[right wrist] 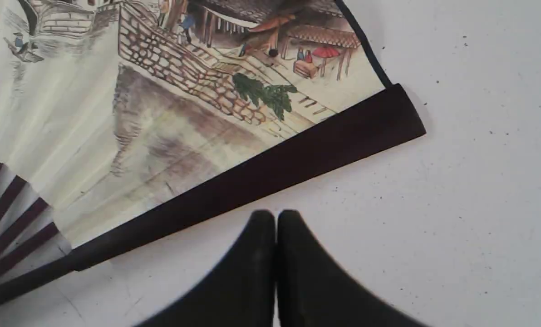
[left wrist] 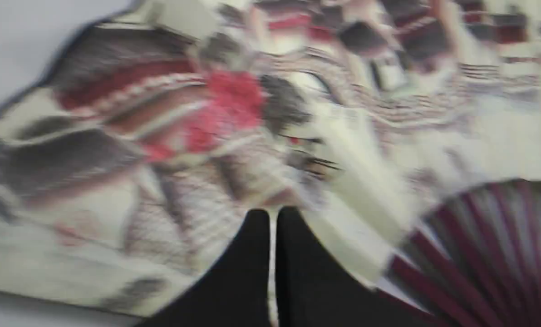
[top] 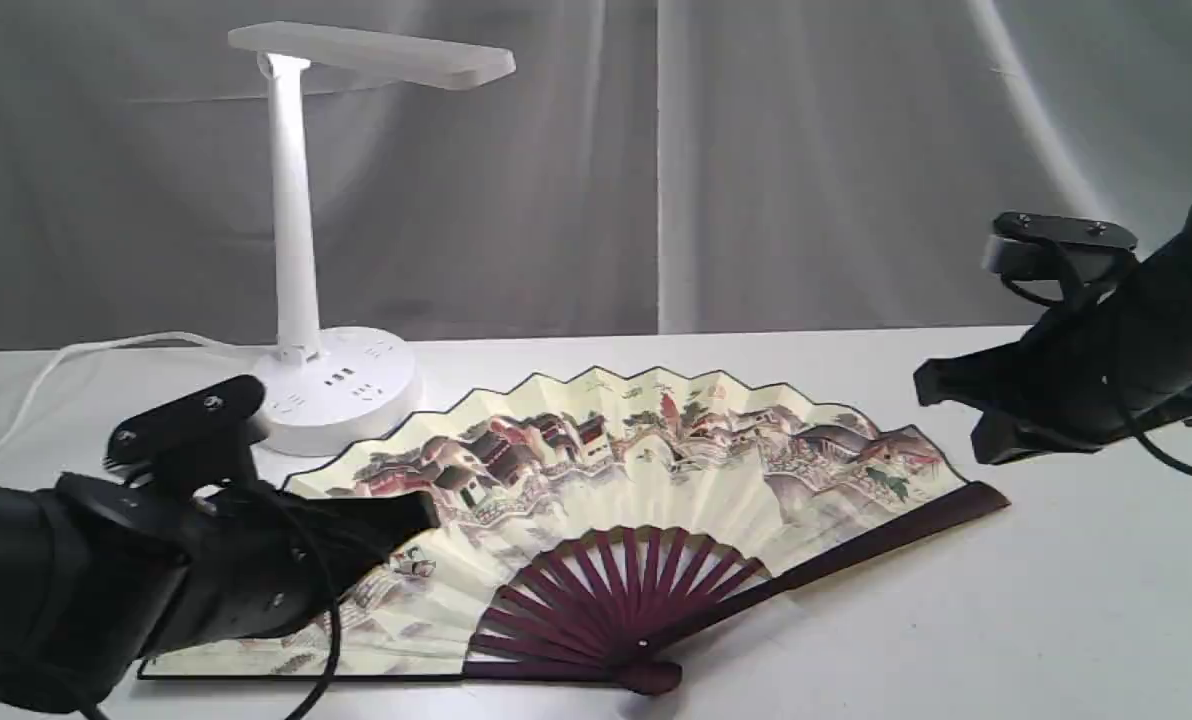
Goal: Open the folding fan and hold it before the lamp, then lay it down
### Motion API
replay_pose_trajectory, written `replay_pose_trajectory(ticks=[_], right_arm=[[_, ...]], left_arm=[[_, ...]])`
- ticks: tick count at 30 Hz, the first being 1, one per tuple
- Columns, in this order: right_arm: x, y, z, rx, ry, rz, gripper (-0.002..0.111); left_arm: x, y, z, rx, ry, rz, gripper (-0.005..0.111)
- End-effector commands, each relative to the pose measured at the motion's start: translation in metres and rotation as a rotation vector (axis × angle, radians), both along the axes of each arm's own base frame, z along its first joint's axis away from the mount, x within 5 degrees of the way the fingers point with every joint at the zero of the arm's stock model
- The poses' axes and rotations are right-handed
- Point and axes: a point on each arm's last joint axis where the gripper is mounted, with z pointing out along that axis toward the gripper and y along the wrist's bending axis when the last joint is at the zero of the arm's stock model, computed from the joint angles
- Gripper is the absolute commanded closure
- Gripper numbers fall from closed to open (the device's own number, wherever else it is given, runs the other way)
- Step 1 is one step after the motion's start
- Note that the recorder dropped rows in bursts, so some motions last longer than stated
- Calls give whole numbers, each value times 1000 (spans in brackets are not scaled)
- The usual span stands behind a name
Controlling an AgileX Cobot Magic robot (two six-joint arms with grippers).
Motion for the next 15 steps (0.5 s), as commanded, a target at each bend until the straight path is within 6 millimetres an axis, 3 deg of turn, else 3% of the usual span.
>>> replay_pose_trajectory(ticks=[1,5,8,15], right_arm=[[-1,1,2,6,-12,3,108],[-1,1,2,5,-14,3,108],[-1,1,2,5,-14,3,108],[-2,2,2,7,-1,7,108]], left_arm=[[-3,-24,7,-111,64,-202,107],[-15,-39,8,-175,184,-405,107],[-24,-37,5,-137,268,-546,107],[-23,10,-7,21,501,-423,107]])
